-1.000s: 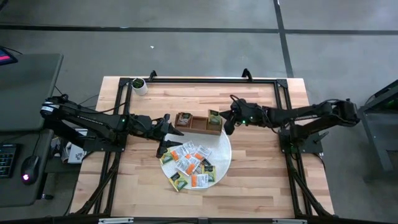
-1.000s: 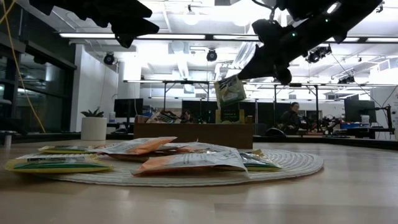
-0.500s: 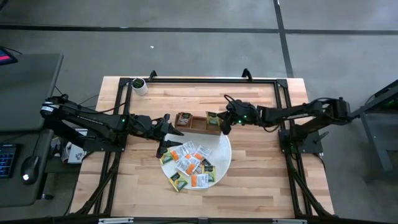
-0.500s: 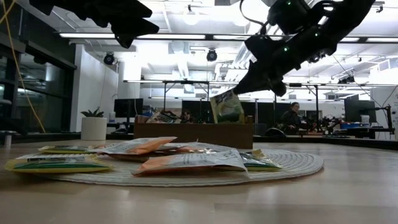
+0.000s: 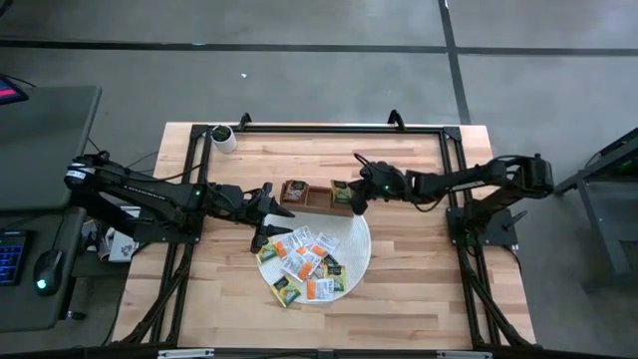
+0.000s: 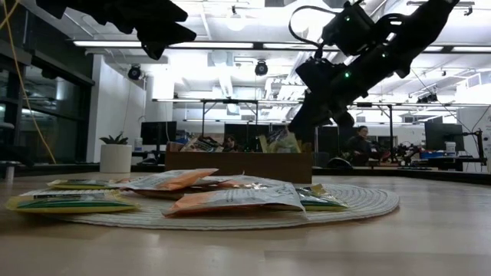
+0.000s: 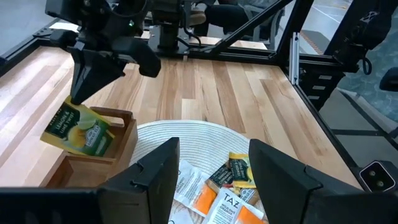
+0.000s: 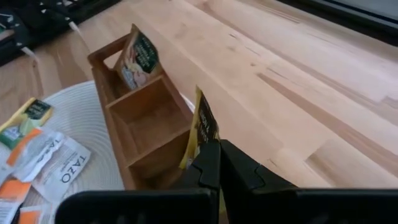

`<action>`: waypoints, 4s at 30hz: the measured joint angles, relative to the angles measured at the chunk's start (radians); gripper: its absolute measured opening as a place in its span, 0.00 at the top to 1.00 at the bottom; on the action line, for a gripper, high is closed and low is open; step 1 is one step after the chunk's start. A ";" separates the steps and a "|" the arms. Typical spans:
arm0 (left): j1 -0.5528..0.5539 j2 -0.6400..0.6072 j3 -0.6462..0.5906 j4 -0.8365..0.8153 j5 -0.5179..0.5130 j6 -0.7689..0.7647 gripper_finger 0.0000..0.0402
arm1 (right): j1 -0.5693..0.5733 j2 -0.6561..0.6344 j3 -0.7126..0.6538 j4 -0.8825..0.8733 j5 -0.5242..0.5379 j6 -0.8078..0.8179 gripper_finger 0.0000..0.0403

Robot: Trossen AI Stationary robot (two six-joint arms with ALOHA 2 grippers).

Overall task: Pick & Place Tea
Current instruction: Put the yellow tea bag into the right section of the wooden organizer

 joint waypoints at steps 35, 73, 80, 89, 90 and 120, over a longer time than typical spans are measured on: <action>0.000 -0.001 0.000 -0.035 0.012 -0.002 0.52 | 0.006 -0.176 0.009 -0.032 -0.087 -0.042 0.62; -0.527 0.004 0.000 -0.460 -0.337 -0.338 0.52 | 0.495 0.346 0.681 -0.456 0.034 0.114 0.75; -0.630 0.075 -0.027 -0.454 -0.414 -0.428 0.52 | 0.555 0.518 0.850 -0.457 0.033 0.213 0.98; -0.682 0.236 -0.111 -0.131 -0.417 -0.509 0.52 | 0.589 0.705 1.056 -0.587 0.015 0.307 1.00; -0.681 0.251 -0.111 -0.106 -0.418 -0.516 0.52 | 0.592 0.723 1.073 -0.596 0.007 0.307 1.00; -0.681 0.366 -0.112 -0.023 -0.472 -0.650 0.52 | 0.632 0.897 1.179 -0.494 -0.059 0.288 1.00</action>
